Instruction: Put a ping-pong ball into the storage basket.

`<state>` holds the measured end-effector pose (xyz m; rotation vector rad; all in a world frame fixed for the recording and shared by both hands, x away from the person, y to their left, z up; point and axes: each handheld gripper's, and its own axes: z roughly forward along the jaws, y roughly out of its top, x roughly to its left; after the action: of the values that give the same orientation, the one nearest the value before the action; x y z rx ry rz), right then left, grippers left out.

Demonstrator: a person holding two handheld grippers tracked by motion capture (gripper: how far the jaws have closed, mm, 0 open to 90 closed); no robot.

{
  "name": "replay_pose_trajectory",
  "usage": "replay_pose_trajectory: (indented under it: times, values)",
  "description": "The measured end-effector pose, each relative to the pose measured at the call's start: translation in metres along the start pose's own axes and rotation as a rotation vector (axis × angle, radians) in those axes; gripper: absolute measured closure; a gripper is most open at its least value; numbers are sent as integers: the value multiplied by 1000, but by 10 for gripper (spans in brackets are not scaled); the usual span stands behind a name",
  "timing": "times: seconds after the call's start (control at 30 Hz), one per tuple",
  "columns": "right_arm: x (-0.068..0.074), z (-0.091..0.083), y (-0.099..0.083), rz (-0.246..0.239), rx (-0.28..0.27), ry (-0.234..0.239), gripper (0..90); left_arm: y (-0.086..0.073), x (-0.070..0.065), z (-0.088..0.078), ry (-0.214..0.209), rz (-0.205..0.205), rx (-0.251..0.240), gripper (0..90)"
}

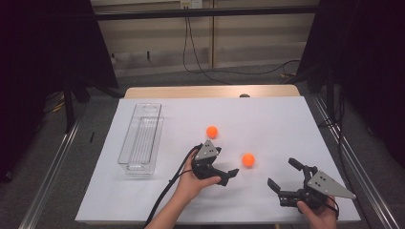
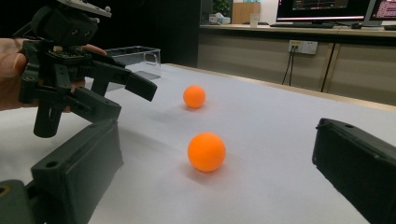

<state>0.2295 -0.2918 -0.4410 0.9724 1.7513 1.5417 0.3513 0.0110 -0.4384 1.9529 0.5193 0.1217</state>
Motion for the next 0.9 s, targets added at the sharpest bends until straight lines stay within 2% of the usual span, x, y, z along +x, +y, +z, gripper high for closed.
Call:
replay_pose_trajectory:
  times: [0.2, 0.27, 0.9]
  values:
    - [0, 0, 0, 0, -2, 1, 9, 2, 1, 2, 12, -4, -1, 22]
    - [0, 0, 0, 2, 0, 0, 9, 2, 1, 3, 21, -18, -6, 22]
    - [0, 0, 0, -1, 1, 3, 9, 5, -1, 18, 22, 2, 19, 27]
